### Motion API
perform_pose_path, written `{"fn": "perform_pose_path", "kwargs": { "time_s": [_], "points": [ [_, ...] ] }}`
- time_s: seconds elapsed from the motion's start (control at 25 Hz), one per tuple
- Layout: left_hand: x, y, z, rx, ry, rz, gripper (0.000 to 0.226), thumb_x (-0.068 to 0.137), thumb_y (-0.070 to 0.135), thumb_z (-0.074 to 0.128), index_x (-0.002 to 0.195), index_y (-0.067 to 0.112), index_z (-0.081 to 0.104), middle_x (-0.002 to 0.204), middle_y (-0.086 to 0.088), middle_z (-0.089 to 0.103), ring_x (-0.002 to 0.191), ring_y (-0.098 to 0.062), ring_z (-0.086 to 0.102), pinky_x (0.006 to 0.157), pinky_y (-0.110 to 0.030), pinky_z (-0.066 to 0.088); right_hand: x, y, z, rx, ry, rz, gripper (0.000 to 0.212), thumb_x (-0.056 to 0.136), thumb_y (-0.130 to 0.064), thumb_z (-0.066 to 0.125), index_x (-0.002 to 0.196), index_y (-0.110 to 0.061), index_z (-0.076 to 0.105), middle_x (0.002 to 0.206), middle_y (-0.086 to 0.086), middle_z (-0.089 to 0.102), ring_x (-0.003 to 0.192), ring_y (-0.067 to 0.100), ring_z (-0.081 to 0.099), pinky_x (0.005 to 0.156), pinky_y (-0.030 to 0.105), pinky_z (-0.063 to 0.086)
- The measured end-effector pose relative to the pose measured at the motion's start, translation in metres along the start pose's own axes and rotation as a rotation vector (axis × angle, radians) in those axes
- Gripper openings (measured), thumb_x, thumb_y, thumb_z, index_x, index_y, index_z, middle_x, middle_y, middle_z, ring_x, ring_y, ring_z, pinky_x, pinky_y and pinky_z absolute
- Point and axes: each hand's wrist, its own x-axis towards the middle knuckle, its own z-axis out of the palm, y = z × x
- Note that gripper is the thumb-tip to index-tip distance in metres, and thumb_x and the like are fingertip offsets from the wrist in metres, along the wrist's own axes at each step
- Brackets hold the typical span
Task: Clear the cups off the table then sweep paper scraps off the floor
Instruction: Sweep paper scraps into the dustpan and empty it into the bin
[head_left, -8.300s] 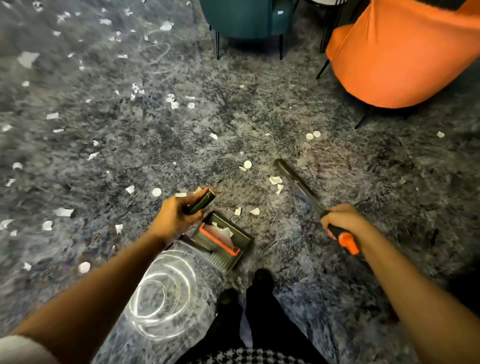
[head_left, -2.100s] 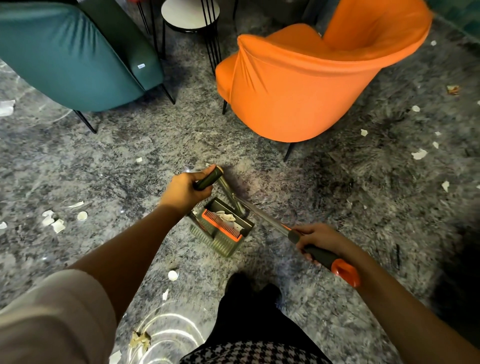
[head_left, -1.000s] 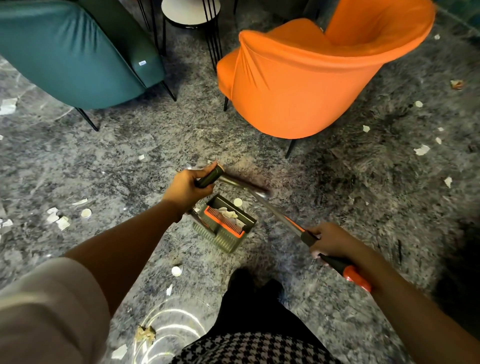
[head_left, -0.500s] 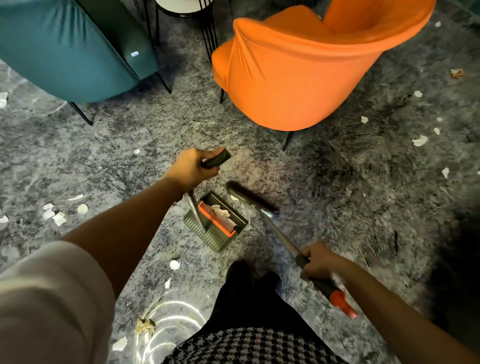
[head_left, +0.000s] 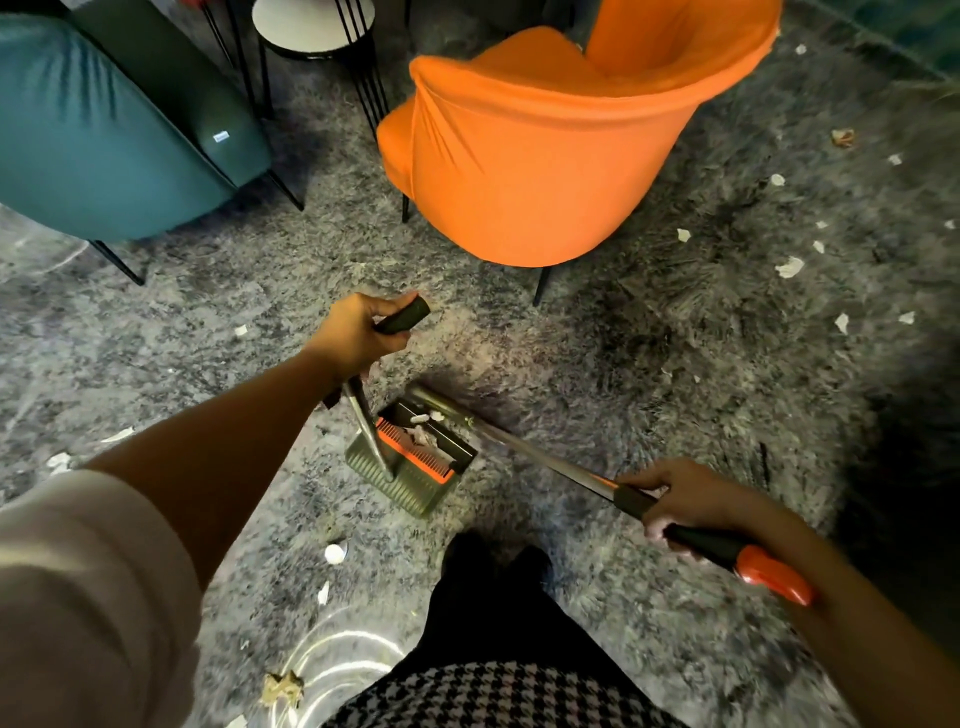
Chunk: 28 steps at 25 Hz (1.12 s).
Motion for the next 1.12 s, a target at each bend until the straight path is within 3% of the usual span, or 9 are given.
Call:
{"fn": "perform_pose_path", "kwargs": {
  "time_s": [0.12,0.24,0.32,0.44,0.64,0.76,0.88,0.96,1.12],
  "points": [
    [-0.001,0.009,-0.001,0.03,0.003,0.016,0.048,0.083,-0.002,0.067,0.129,0.005,0.056,0.121,-0.016,0.063,0.083,-0.025,0.066,0.063,-0.011,0.046,0.006,0.003,0.001,-0.147,0.092,0.002,0.052,0.075,0.011,0.06,0.124,-0.006,0.057,0.061,0.012,0.057,0.036,0.014,0.053,0.038,0.02,0.041],
    [-0.001,0.014,0.007,0.097,-0.013,0.034,0.044,0.083,-0.003,0.066,0.125,0.0,0.058,0.118,-0.02,0.063,0.088,-0.031,0.064,0.066,-0.014,0.044,0.026,0.0,0.013,-0.402,0.129,0.04,0.018,0.077,0.003,0.063,0.095,-0.001,0.061,0.071,0.007,0.049,0.057,0.016,0.05,0.048,0.022,0.039],
    [-0.001,0.012,0.01,0.118,-0.007,0.032,0.043,0.083,-0.002,0.067,0.125,0.002,0.059,0.118,-0.018,0.064,0.083,-0.016,0.065,0.065,-0.004,0.04,0.038,-0.001,0.023,-0.486,0.109,0.078,0.019,0.079,0.0,0.063,0.078,-0.011,0.047,0.075,0.003,0.043,0.065,0.016,0.047,0.054,0.022,0.037],
    [0.002,0.003,0.007,0.073,-0.013,0.018,0.046,0.083,-0.001,0.067,0.127,0.006,0.057,0.115,-0.014,0.065,0.06,0.006,0.059,0.048,0.004,0.036,0.047,0.005,0.033,-0.538,-0.002,0.103,0.033,0.078,-0.001,0.066,0.077,-0.016,0.037,0.08,0.003,0.04,0.069,0.017,0.046,0.059,0.025,0.038],
    [0.004,-0.001,0.006,0.076,-0.02,0.013,0.047,0.081,0.001,0.069,0.126,0.009,0.058,0.117,-0.01,0.065,0.054,0.004,0.053,0.043,-0.003,0.04,0.029,0.007,0.036,-0.495,-0.11,0.09,0.048,0.081,0.002,0.064,0.125,0.001,0.045,0.113,0.019,0.052,0.062,0.015,0.05,0.051,0.02,0.042],
    [0.001,0.002,0.005,0.074,-0.032,0.008,0.048,0.082,0.001,0.069,0.128,0.012,0.058,0.114,-0.007,0.064,0.042,0.0,0.054,0.037,-0.008,0.04,0.009,0.007,0.019,-0.399,-0.075,0.05,0.057,0.081,0.006,0.062,0.134,-0.01,0.049,0.09,0.015,0.061,0.049,0.015,0.056,0.044,0.02,0.046],
    [-0.005,0.006,0.004,0.064,-0.019,0.035,0.048,0.082,-0.001,0.068,0.128,0.007,0.057,0.12,-0.012,0.063,0.072,-0.014,0.065,0.057,-0.005,0.045,-0.008,0.008,0.004,-0.356,-0.051,0.031,0.067,0.08,0.006,0.063,0.139,-0.02,0.044,0.078,0.006,0.06,0.039,0.011,0.057,0.043,0.021,0.046],
    [-0.011,0.008,0.003,0.07,-0.013,0.028,0.049,0.082,-0.001,0.068,0.128,0.007,0.056,0.123,-0.012,0.062,0.09,-0.026,0.063,0.072,-0.015,0.046,-0.014,0.009,0.001,-0.338,-0.02,0.013,0.071,0.079,0.006,0.063,0.142,-0.02,0.041,0.076,0.007,0.062,0.038,0.01,0.057,0.044,0.021,0.047],
    [-0.027,0.001,-0.003,0.037,-0.018,-0.024,0.047,0.082,-0.001,0.067,0.128,0.007,0.057,0.119,-0.014,0.064,0.055,-0.019,0.061,0.052,-0.015,0.05,-0.015,0.009,0.001,-0.281,0.066,-0.038,0.072,0.078,0.009,0.063,0.141,-0.018,0.043,0.079,0.011,0.063,0.038,0.011,0.056,0.044,0.022,0.046]
  ]
}}
